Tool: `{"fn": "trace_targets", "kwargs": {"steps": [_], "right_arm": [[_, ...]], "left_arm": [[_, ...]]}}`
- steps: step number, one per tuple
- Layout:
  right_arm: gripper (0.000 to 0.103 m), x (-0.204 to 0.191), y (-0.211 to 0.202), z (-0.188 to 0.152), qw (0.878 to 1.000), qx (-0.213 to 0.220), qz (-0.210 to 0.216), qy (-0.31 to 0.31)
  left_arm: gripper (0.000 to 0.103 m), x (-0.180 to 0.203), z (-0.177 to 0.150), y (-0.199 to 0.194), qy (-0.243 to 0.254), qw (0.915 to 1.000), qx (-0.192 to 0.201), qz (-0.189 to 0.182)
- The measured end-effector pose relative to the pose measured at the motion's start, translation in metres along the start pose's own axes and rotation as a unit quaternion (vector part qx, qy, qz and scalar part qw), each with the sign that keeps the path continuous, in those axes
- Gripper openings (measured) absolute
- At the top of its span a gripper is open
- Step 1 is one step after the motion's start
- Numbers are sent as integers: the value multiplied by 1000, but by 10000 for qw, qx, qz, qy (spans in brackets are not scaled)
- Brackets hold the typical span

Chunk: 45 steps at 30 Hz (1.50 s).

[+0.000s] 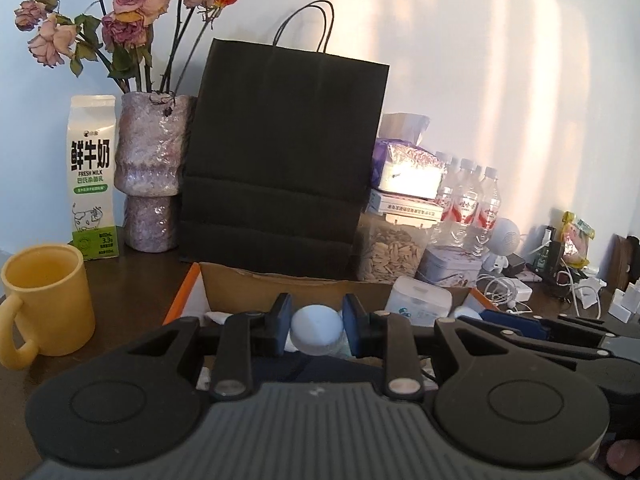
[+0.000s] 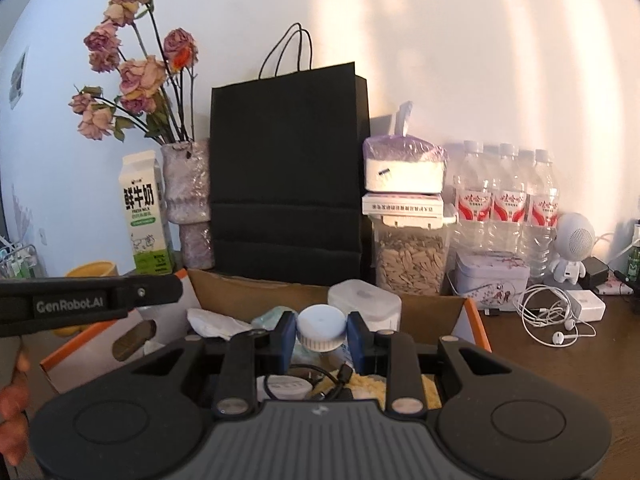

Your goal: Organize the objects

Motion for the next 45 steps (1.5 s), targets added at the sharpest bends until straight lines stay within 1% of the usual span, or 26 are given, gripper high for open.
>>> {"fn": "trace_targets", "kwargs": {"steps": [1, 2, 3, 4, 5, 6, 13, 19, 21, 26, 31, 38, 45], "right_arm": [[28, 1, 0, -1, 10000, 3, -38, 10], [40, 2, 0, -2, 10000, -2, -97, 18], [51, 3, 1, -3, 9998, -46, -167, 36], [80, 5, 1, -4, 9997, -80, -214, 55], [102, 6, 1, -5, 9995, -96, -275, 84], [103, 8, 1, -7, 9993, -96, -350, 108], [103, 13, 3, -9, 9987, -177, -415, 225], [103, 11, -1, -7, 9989, -161, -386, 228], [103, 9, -5, -5, 9990, -151, -354, 221], [103, 4, -27, 4, 9994, -48, -273, 210], [103, -4, -60, 10, 9997, 4, -196, 168], [103, -16, -110, 2, 9997, -164, -170, 93], [103, -30, -157, -18, 9989, -411, -159, 137]], "left_arm": [[39, -1, 0, 0, -15, 10000, 28, 54], [63, -3, 0, 0, -46, 9999, 46, 98], [92, -5, 0, -1, -73, 9998, 81, 166], [103, -6, 0, -2, -78, 9995, 159, 280], [103, -7, 0, -4, -50, 9987, 275, 424], [103, -7, 1, -4, 6, 9982, 319, 509], [103, -17, 2, -1, -56, 9982, 157, 579], [103, -17, 5, -6, -23, 9980, 172, 601], [103, -18, 8, -12, -39, 9983, 184, 554], [103, -19, 16, -41, -106, 9992, 216, 311], [103, -18, 15, -77, 17, 9999, 117, 117], [103, -19, 2, -131, 255, 9995, -189, 14], [103, -21, -19, -173, 279, 9984, -486, 45]]}}
Point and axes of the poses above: each gripper's, at about its wrist camera, not at the fingertips, and y roughly the way its jaws point, x to its right, z to its top, the point moved 1 cm from there along y, roughly the way its jaws point, and after that the axes turned 10 degrees about x, right-handed, at the moved point
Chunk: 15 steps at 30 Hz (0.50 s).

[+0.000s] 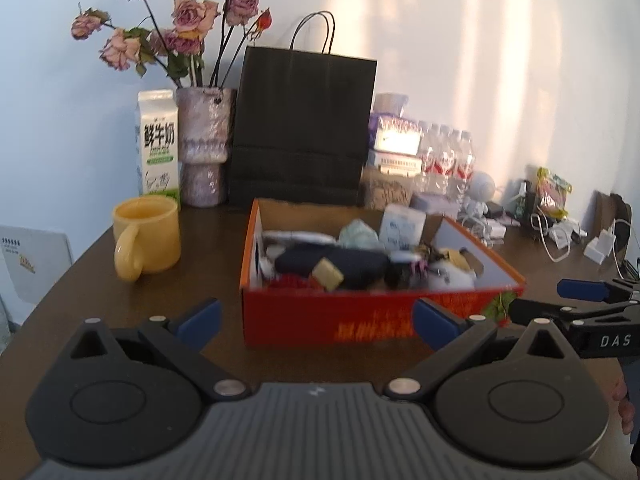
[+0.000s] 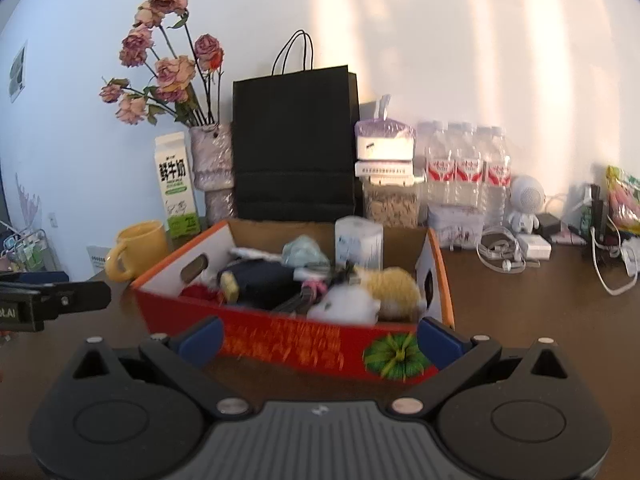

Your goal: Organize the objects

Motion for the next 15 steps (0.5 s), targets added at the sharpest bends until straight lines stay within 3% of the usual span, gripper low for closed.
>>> {"fn": "trace_targets", "kwargs": {"steps": [6, 15], "right_arm": [[103, -8, -27, -16, 9999, -110, 38, 59], [103, -16, -45, -28, 9996, -228, 122, 62]], "left_arm": [[103, 1, -19, -23, -51, 9997, -238, 89], [103, 2, -27, -42, -59, 9995, -281, 165]]}}
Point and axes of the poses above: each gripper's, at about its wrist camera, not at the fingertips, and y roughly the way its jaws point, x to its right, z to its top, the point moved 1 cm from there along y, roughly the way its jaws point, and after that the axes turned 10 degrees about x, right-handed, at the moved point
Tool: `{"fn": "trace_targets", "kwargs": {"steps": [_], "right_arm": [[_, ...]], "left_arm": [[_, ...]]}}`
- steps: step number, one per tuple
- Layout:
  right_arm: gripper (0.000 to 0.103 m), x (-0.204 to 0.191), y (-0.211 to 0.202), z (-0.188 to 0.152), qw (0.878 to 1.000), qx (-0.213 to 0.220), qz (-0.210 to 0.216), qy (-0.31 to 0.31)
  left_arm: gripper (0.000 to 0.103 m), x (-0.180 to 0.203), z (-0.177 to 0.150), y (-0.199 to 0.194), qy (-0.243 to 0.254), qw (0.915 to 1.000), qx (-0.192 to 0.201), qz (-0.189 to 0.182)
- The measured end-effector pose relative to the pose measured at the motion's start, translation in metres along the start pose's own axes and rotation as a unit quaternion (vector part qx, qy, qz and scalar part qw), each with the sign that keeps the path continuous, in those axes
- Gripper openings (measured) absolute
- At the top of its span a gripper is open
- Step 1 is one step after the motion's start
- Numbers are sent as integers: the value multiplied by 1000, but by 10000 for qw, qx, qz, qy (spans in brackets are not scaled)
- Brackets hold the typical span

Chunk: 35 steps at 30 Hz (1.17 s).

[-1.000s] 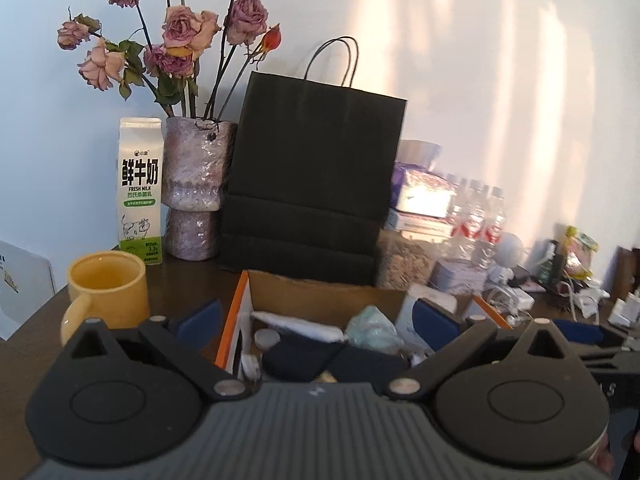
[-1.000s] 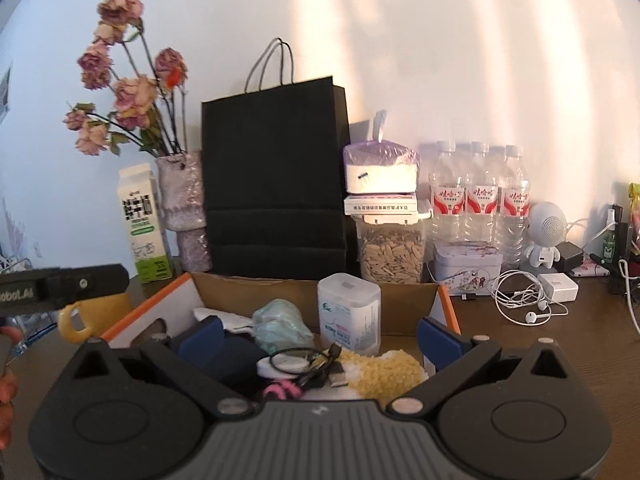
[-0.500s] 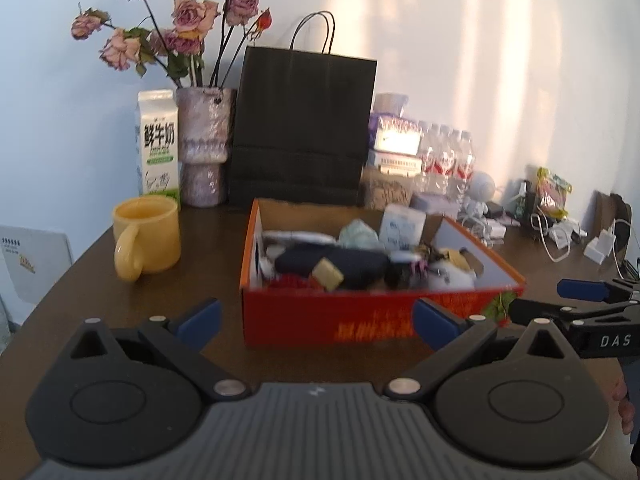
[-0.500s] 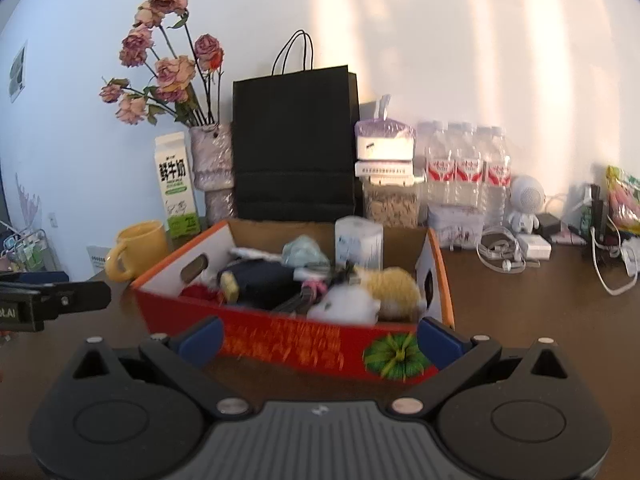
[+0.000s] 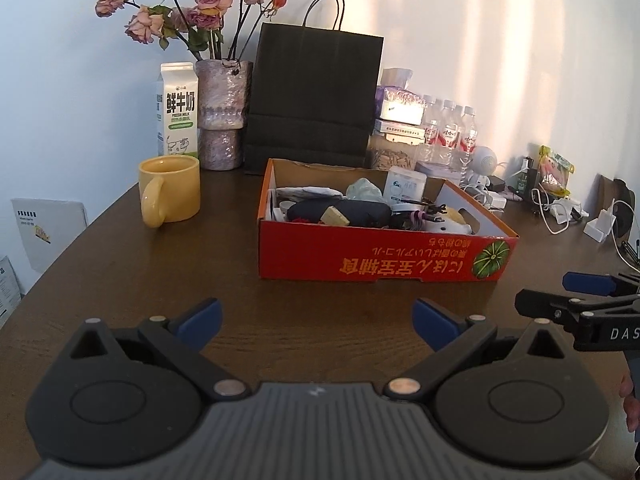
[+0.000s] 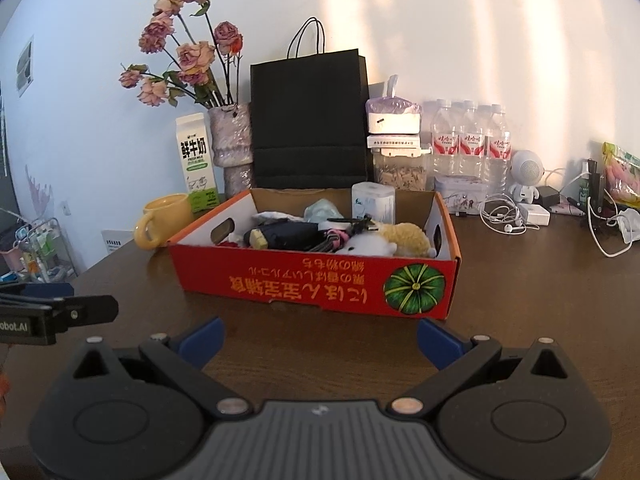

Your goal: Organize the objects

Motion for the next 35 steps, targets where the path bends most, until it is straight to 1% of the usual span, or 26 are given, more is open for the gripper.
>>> {"fn": "trace_targets", "kwargs": {"steps": [22, 27, 31, 35], "right_arm": [[103, -4, -5, 1, 10000, 0, 28, -14], [103, -4, -4, 1, 10000, 1, 30, -15], [103, -5, -4, 1, 10000, -7, 29, -14], [103, -7, -4, 0, 10000, -18, 32, -23]], "left_arm": [[103, 7, -3, -3, 28, 10000, -25, -42], [103, 7, -6, -1, -57, 10000, -56, -39], [103, 4, -7, 1, -222, 9996, -135, -57], [103, 3, -8, 2, -186, 9996, -186, 45]]}}
Point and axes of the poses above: each gripper's, at about its wrist camera, not at the fingertips, and y roughly the way its jaws point, x to its right, z to its top, the point moved 1 cm from there along y, roughly the way its jaws point, and after that the axes turned 10 degrees about x, right-handed, at the moved point
